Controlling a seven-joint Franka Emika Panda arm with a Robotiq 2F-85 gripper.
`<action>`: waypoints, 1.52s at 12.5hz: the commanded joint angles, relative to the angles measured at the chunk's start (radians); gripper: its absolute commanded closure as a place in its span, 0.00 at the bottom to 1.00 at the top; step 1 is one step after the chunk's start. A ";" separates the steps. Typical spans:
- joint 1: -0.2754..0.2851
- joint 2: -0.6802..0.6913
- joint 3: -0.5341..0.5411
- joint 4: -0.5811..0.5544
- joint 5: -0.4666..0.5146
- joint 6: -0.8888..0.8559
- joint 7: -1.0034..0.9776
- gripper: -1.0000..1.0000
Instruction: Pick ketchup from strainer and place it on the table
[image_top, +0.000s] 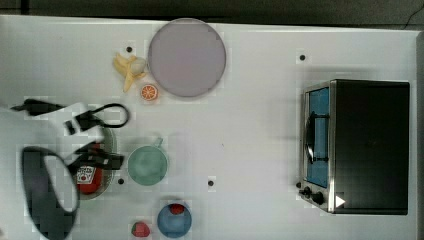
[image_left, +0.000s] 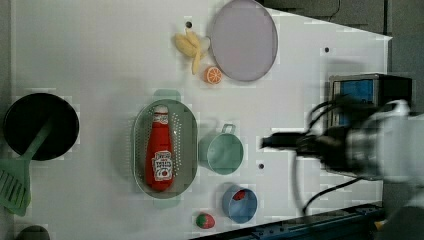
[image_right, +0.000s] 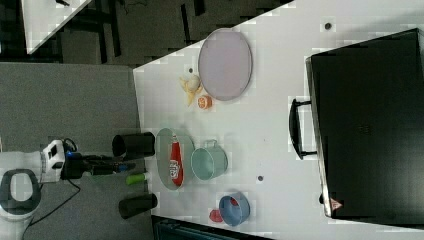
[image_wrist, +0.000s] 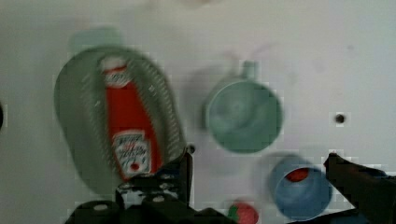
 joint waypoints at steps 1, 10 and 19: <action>-0.002 0.029 0.096 -0.010 0.009 0.075 0.040 0.00; 0.012 0.250 0.202 -0.264 -0.190 0.592 0.266 0.00; 0.034 0.602 0.138 -0.248 -0.464 0.802 0.401 0.00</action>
